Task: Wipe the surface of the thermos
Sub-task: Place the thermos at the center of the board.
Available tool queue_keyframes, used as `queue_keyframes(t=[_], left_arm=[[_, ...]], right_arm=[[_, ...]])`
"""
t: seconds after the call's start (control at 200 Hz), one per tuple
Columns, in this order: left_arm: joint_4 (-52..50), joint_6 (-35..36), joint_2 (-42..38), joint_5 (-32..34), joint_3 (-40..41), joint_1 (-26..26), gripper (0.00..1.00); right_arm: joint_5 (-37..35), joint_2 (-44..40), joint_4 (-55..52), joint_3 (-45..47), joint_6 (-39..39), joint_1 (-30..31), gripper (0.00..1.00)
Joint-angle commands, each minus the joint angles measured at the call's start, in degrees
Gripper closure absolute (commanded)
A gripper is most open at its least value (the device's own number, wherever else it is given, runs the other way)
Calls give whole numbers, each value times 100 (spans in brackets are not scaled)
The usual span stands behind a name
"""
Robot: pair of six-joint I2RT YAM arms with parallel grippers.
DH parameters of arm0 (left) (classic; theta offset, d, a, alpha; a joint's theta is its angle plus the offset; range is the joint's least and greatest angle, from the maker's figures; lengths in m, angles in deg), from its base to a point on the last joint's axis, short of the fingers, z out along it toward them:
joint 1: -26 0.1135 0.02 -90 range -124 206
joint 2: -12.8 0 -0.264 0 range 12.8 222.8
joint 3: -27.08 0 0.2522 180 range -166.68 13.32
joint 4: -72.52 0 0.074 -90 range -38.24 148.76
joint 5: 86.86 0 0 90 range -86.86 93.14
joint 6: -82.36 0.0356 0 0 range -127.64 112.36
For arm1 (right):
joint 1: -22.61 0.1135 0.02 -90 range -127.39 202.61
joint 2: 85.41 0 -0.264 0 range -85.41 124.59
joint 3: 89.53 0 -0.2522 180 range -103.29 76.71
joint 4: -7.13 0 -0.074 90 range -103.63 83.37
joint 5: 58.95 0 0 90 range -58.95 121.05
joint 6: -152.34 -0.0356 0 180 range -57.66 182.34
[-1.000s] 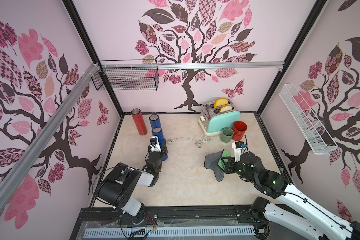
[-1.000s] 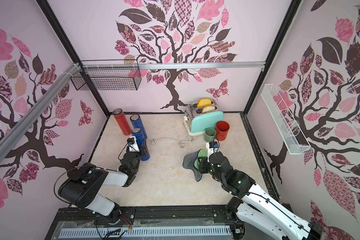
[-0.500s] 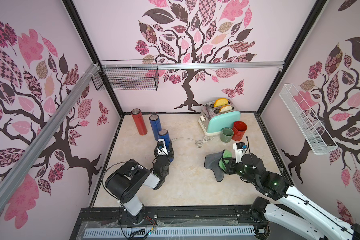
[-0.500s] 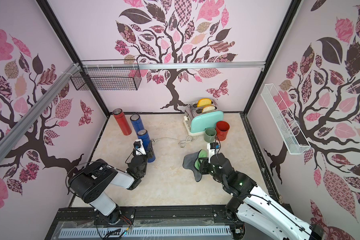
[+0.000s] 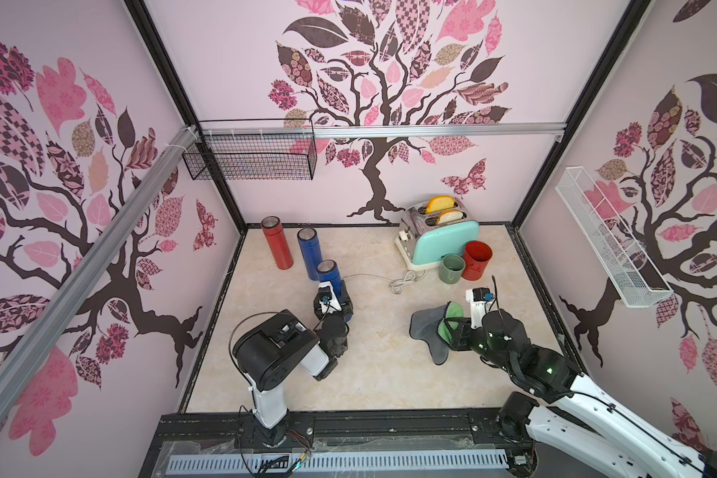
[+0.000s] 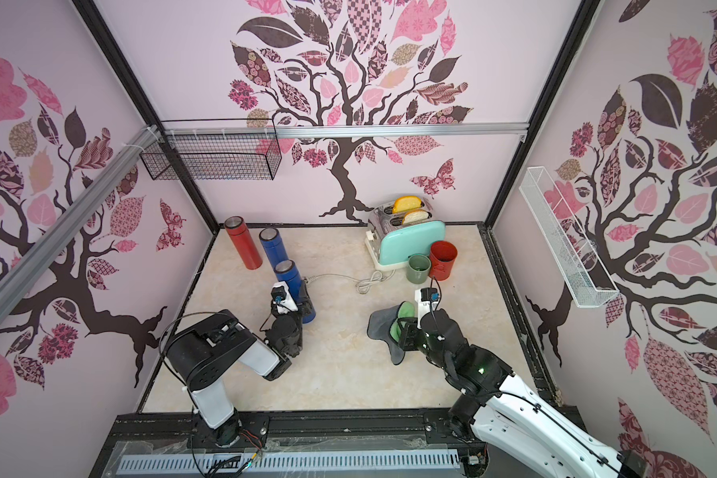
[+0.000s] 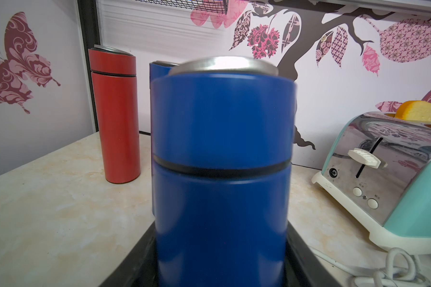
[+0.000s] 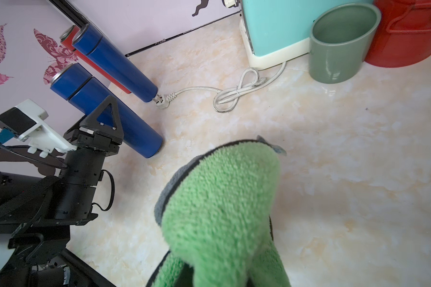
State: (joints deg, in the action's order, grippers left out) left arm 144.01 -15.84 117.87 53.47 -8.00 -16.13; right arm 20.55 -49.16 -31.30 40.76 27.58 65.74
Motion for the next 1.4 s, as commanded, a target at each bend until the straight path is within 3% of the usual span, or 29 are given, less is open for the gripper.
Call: queue_keyframes(t=[0.0, 0.195, 0.455, 0.675, 0.755, 0.875, 0.925, 1.215, 1.395], left_arm=[[-1745, -264, 654, 207, 289, -284, 49], [-1741, -368, 833, 489, 229, -424, 41], [-1768, 331, 921, 1052, 11, -759, 37], [-1782, 116, 1090, 1488, 9, -891, 32], [-1784, 79, 1124, 1680, 15, -970, 19], [-1784, 39, 1125, 1769, 28, -1058, 15], [-1784, -44, 1096, 1786, 58, -1069, 2], [-1870, -159, 764, 1862, 245, -1272, 2], [-2437, -383, 199, 2091, 407, -1970, 2]], right_arm=[[-92, -107, -79, -13, -79, -20, 100], [-121, -298, -229, 93, -107, -21, 100], [-147, -546, -327, 269, -198, -12, 100], [-141, -552, -332, 290, -202, -12, 100], [-152, -592, -370, 284, -202, -23, 100], [-150, -646, -414, 297, -219, -24, 100], [-152, -671, -425, 312, -239, -24, 100], [-152, -817, -513, 327, -277, -17, 100], [-145, -864, -587, 281, -304, -18, 100]])
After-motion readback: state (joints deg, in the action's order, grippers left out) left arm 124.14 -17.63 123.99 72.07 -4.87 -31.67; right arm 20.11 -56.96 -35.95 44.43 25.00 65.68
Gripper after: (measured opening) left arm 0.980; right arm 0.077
